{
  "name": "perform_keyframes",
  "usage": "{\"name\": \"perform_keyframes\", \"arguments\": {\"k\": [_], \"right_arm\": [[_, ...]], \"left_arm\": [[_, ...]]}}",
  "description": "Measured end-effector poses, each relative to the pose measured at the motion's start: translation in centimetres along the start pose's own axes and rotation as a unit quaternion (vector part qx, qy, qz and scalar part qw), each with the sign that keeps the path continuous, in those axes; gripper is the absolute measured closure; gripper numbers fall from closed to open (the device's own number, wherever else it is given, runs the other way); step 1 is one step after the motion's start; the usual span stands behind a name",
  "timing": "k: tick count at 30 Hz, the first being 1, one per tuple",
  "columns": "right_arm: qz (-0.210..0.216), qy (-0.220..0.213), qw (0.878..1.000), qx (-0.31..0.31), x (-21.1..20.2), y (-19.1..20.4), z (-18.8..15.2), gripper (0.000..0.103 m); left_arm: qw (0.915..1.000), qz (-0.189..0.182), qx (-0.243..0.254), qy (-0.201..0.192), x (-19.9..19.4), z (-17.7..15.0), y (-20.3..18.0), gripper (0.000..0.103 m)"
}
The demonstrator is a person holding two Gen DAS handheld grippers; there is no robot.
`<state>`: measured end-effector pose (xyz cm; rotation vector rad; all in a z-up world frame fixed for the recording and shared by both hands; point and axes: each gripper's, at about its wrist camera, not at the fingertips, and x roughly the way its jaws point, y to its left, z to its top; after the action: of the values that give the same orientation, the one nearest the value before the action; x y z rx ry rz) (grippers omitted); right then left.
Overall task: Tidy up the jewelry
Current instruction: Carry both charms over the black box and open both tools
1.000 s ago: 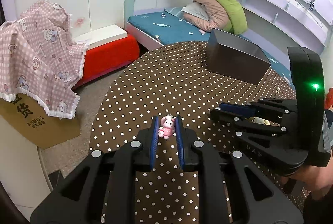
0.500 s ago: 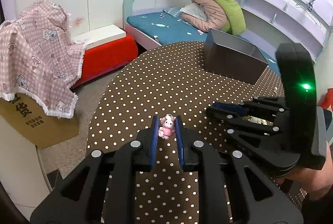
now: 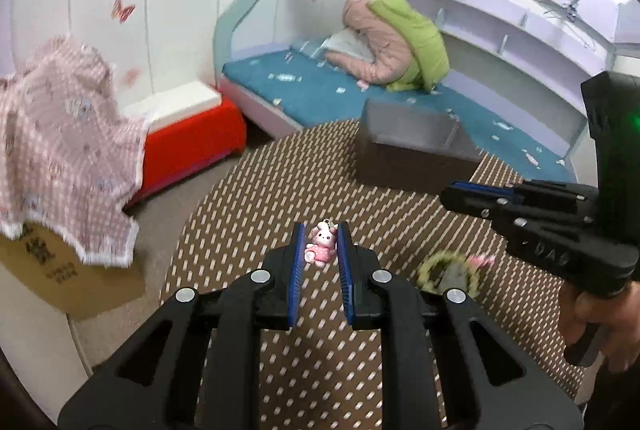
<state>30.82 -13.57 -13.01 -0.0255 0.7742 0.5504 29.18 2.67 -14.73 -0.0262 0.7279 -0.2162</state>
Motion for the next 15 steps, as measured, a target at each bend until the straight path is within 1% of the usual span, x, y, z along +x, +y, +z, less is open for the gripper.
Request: {"name": "perform_keyframes", "arguments": {"k": [3, 5, 8, 12, 15], "right_arm": [[-0.007, -0.022, 1.000, 0.000, -1.8, -1.2, 1.8, 0.093], [-0.012, -0.035, 0.999, -0.001, -2.7, -2.0, 3.1, 0.093], [-0.023, -0.046, 0.999, -0.006, -3.5, -3.1, 4.7, 0.093], [-0.030, -0.051, 0.998, -0.006, -3.8, -4.6, 6.6, 0.093], [-0.034, -0.049, 0.998, -0.001, -3.3, -5.7, 7.7, 0.093]], "left_arm": [[0.9996, -0.011, 0.015, -0.021, -0.4, 2.4, -1.0, 0.087], [0.9988, -0.021, 0.023, -0.037, -0.5, 4.6, -2.0, 0.087], [0.9977, -0.032, 0.035, -0.048, 0.0, 7.4, -3.0, 0.087], [0.9955, -0.064, 0.046, -0.052, 1.0, 11.0, -4.8, 0.087], [0.9941, -0.086, 0.050, -0.044, 2.7, 13.7, -6.2, 0.087]]}}
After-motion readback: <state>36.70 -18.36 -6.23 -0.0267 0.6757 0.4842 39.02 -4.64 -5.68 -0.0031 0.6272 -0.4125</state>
